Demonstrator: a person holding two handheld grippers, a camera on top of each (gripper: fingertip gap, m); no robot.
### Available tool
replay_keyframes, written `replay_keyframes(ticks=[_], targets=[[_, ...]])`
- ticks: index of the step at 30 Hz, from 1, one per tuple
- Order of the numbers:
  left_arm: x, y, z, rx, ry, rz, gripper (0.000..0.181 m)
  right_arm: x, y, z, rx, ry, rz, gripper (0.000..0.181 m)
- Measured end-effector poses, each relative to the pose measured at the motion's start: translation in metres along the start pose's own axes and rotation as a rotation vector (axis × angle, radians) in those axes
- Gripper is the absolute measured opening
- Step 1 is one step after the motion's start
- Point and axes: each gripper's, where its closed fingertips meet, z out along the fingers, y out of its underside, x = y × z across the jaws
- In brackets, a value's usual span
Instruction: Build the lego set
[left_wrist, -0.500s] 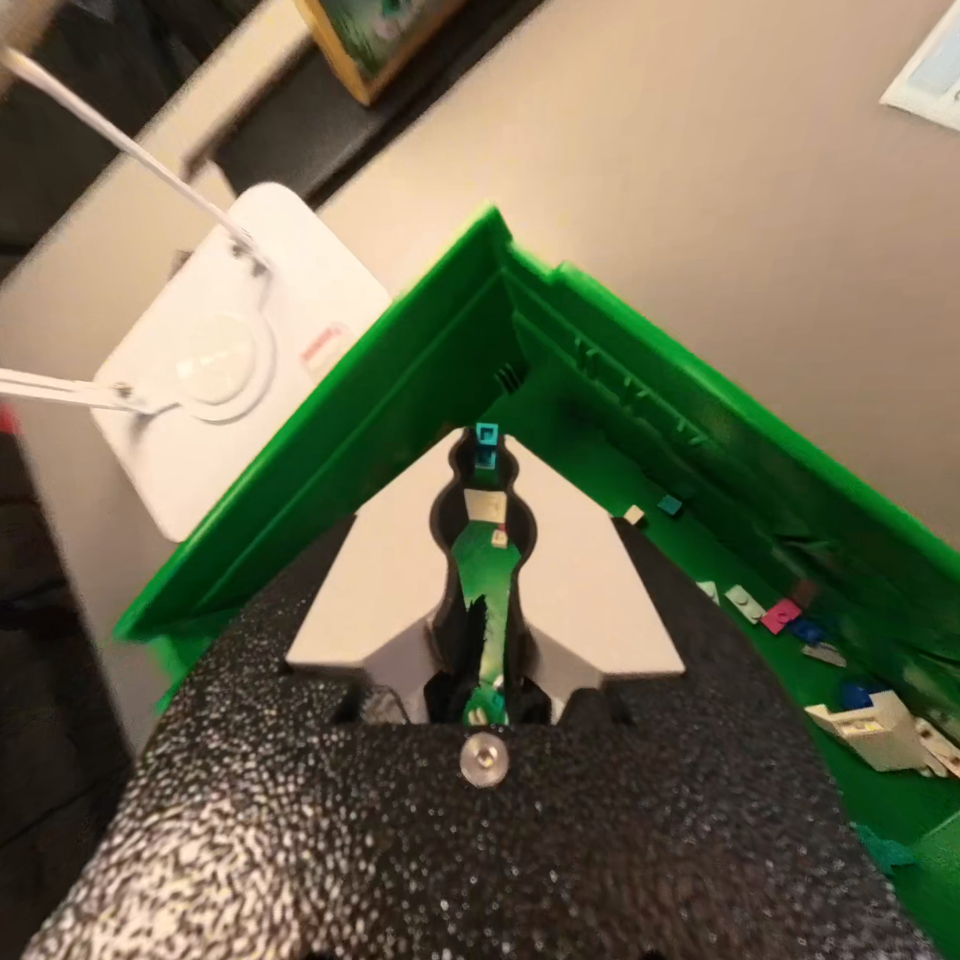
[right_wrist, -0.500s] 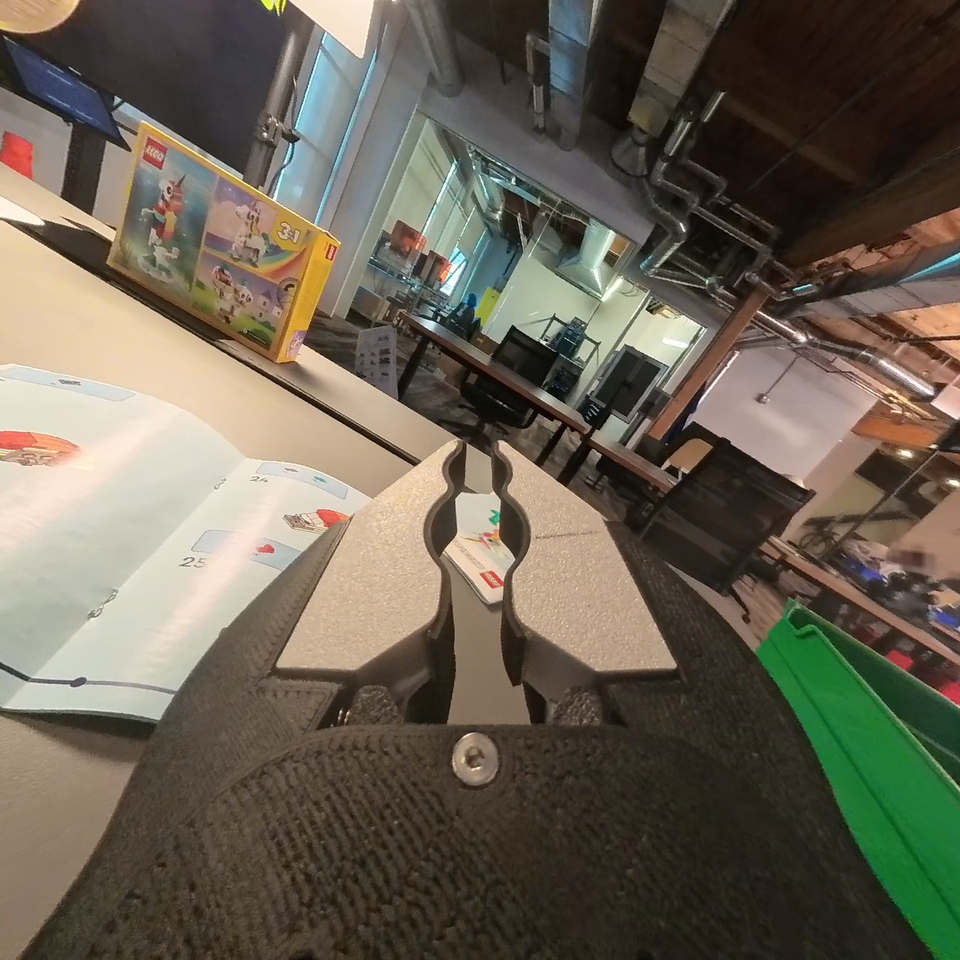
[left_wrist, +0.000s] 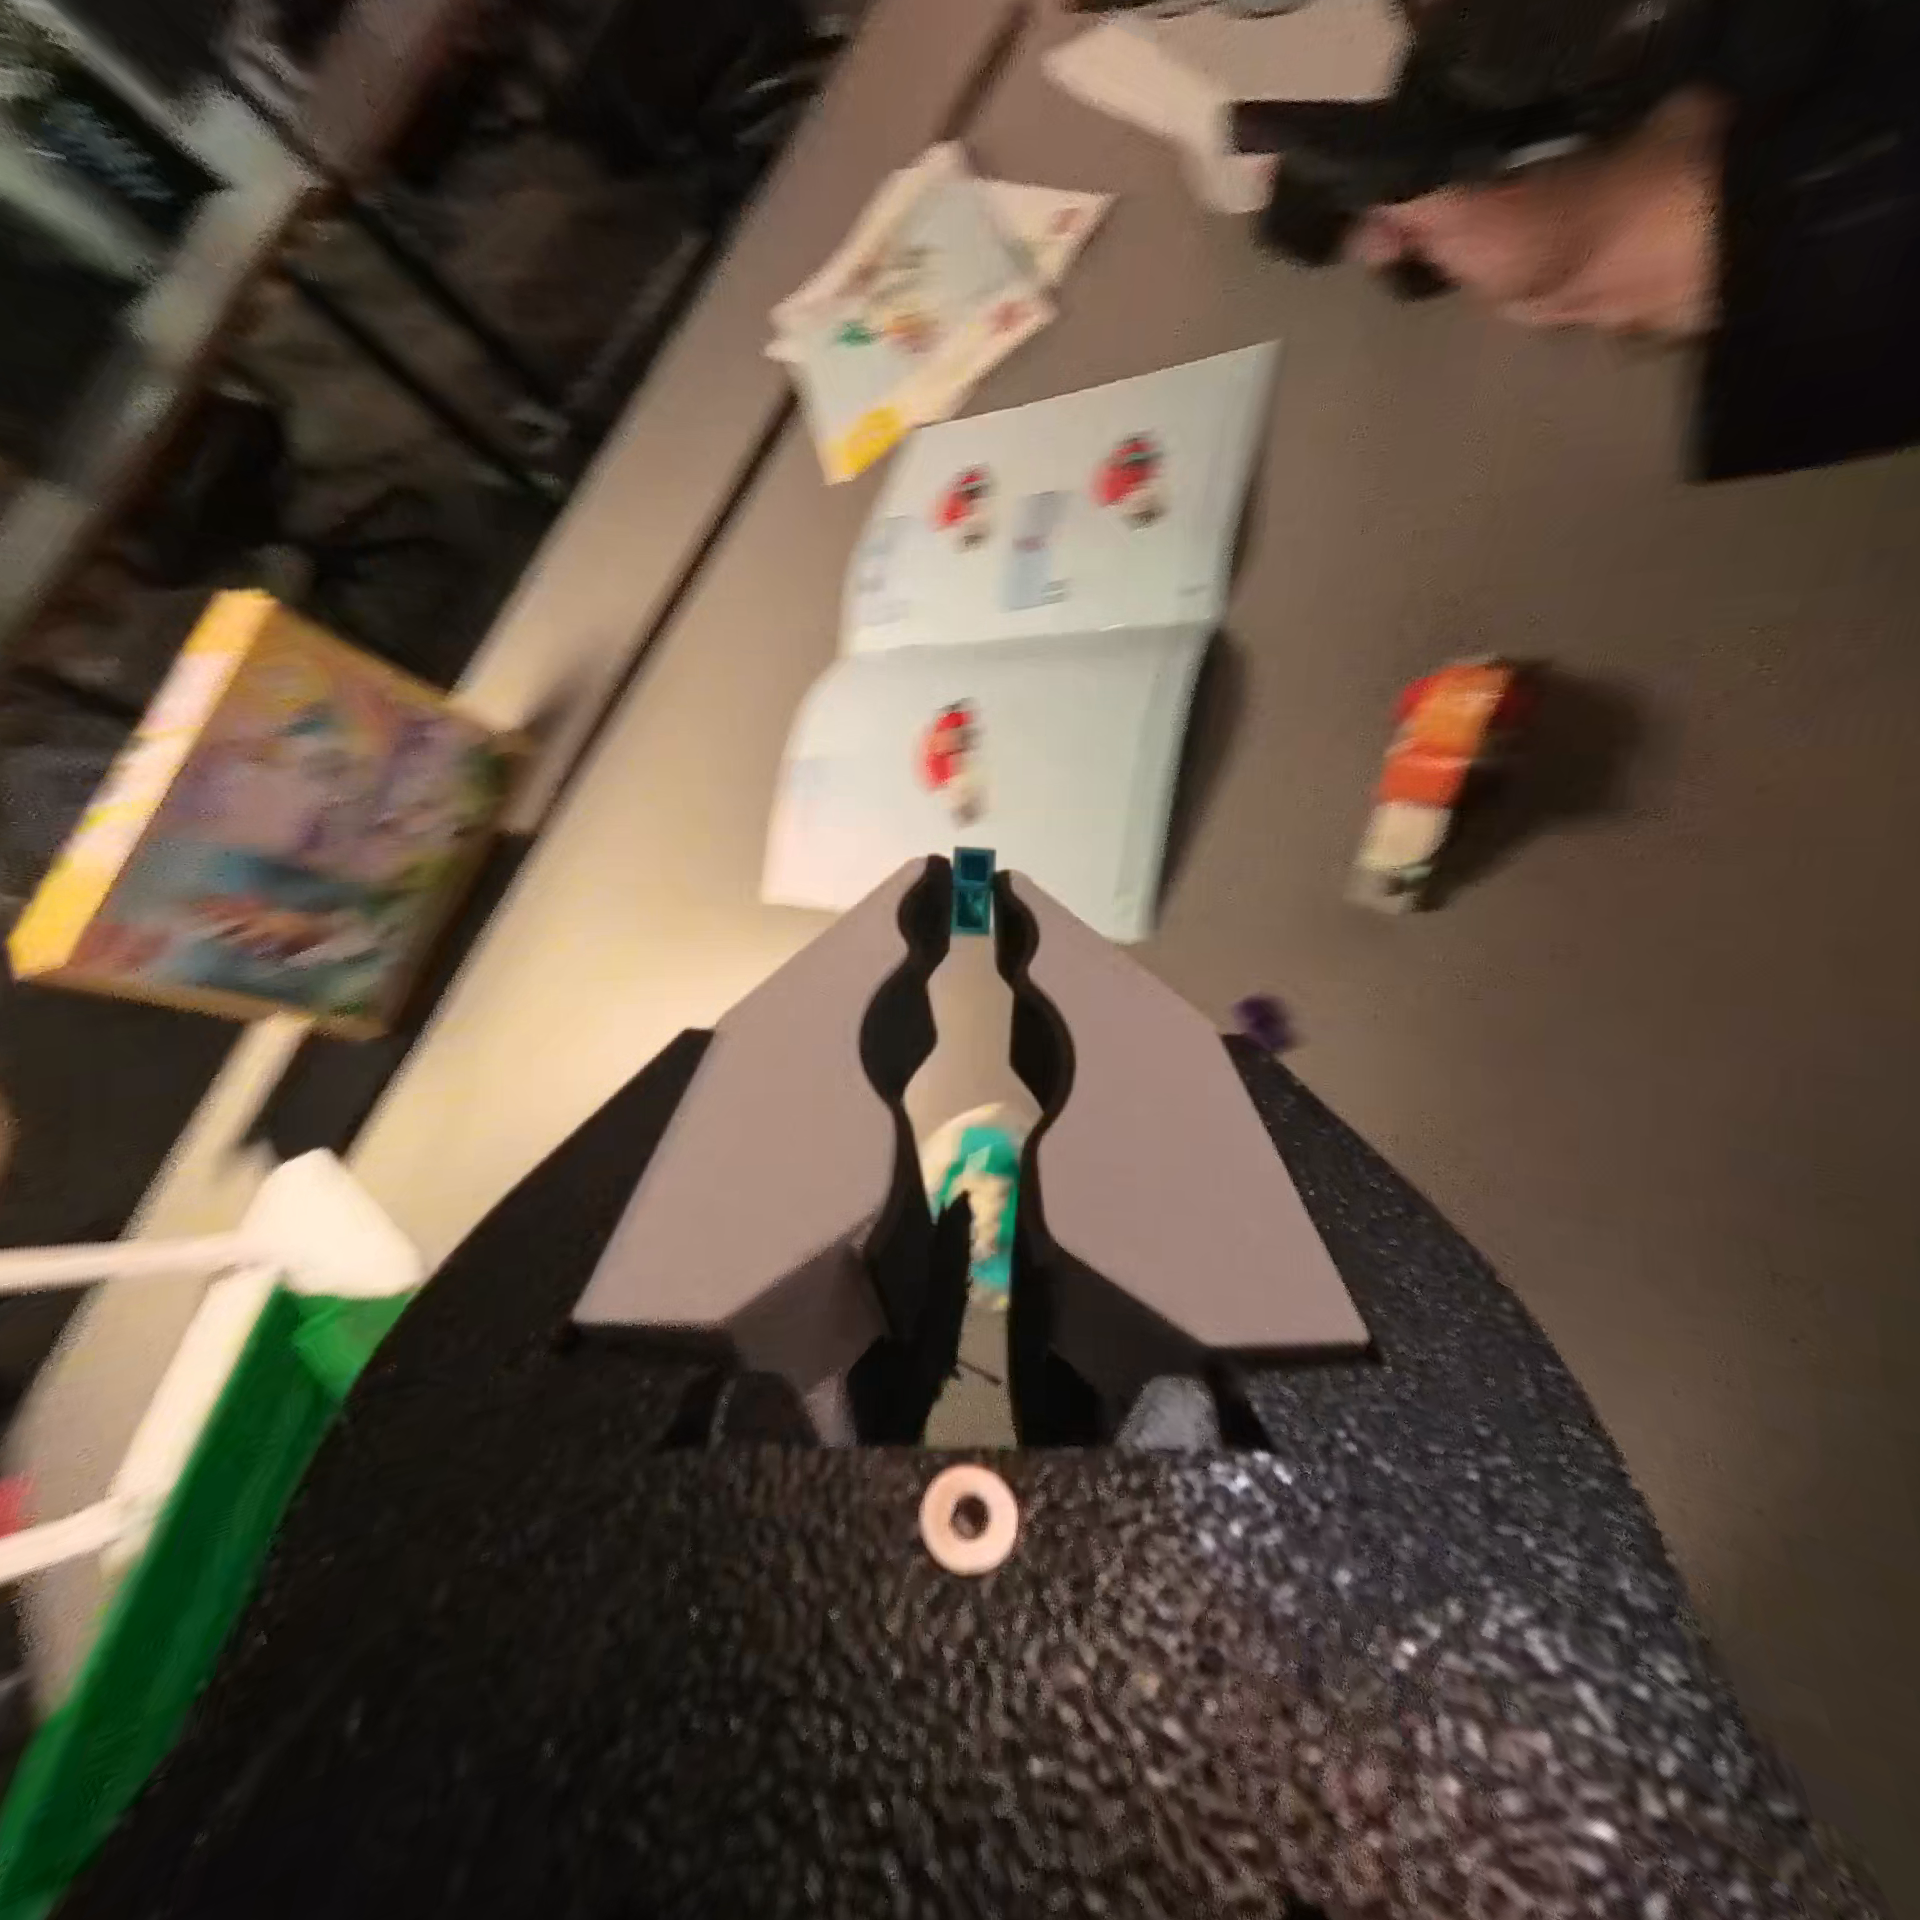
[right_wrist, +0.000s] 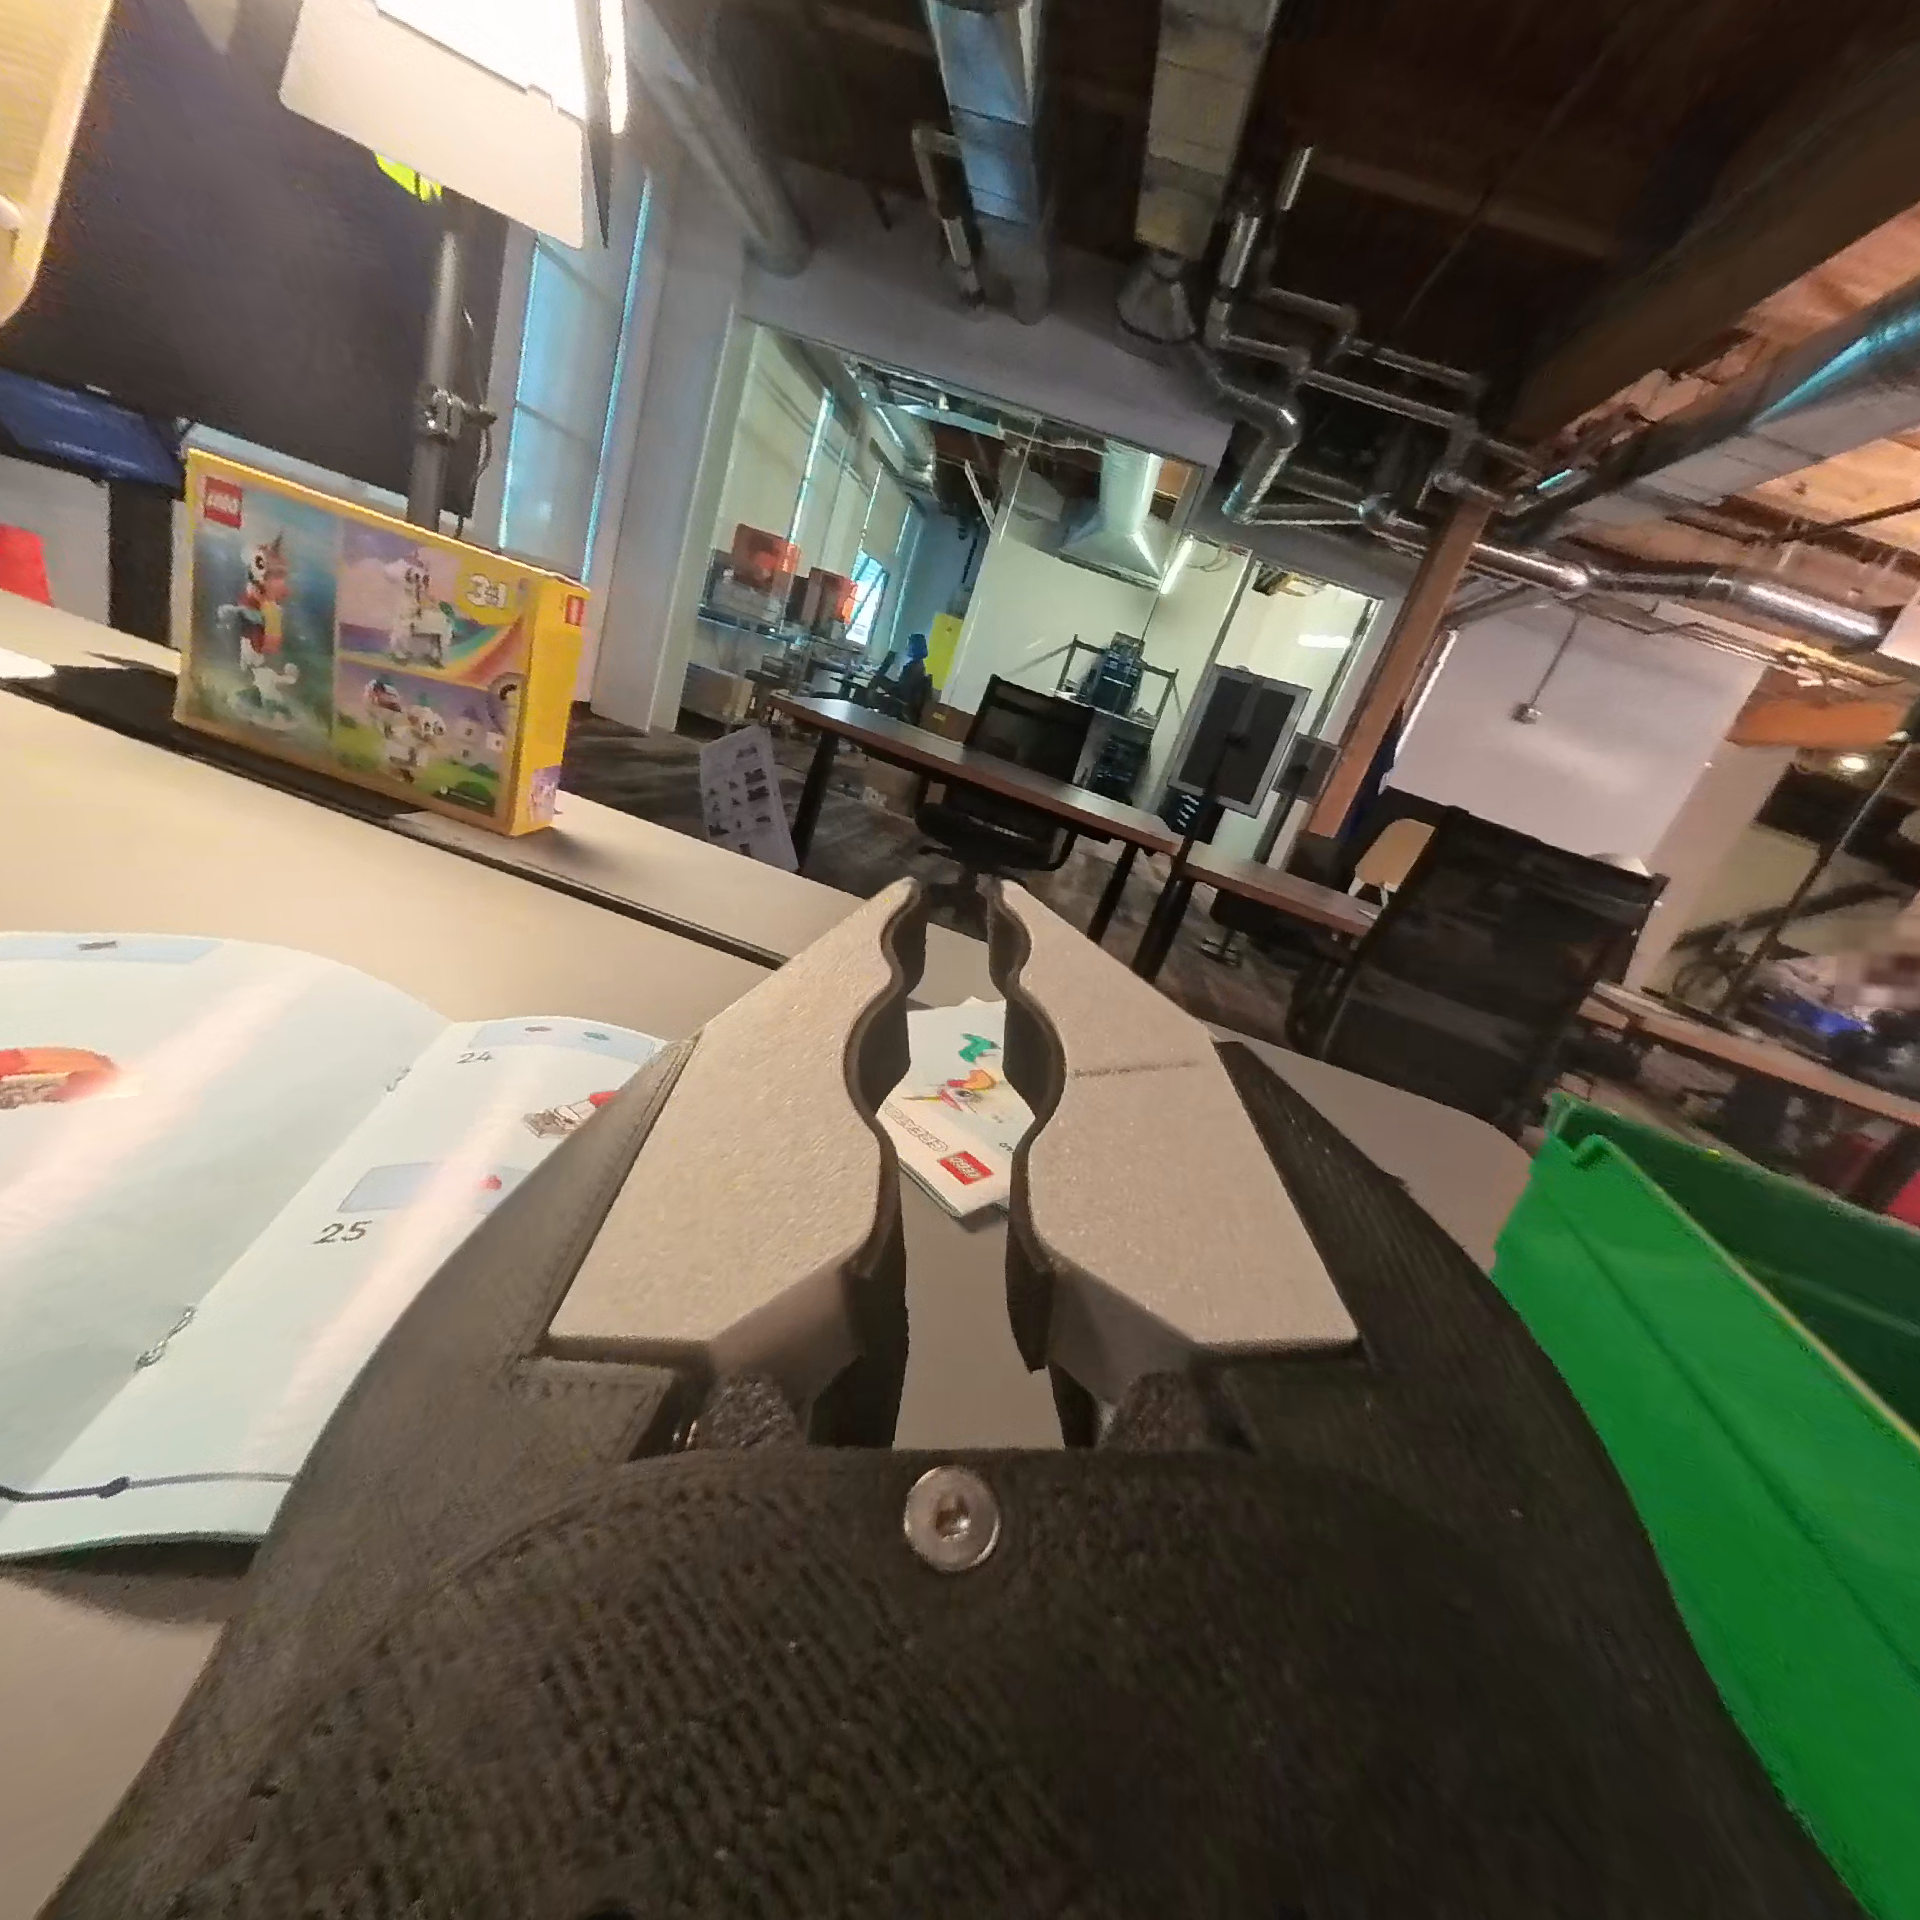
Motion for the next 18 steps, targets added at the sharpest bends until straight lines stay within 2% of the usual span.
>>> replay_keyframes(ticks=[4,8,13,18], targets=[[0.062,0.002,0.054,-0.020,0.247,-0.112,0.005,-0.003,-0.002,0.000,0.014,-0.029,0.035,0.009],[0.084,0.019,0.087,-0.134,0.363,-0.176,0.006,-0.012,-0.006,0.000,0.033,-0.077,0.048,0.010],[0.092,0.040,0.104,-0.255,0.368,-0.151,0.006,-0.023,-0.009,0.003,0.050,-0.138,0.058,0.009],[0.095,0.044,0.105,-0.266,0.376,-0.204,0.006,-0.026,-0.009,0.008,0.059,-0.167,0.067,0.010]])
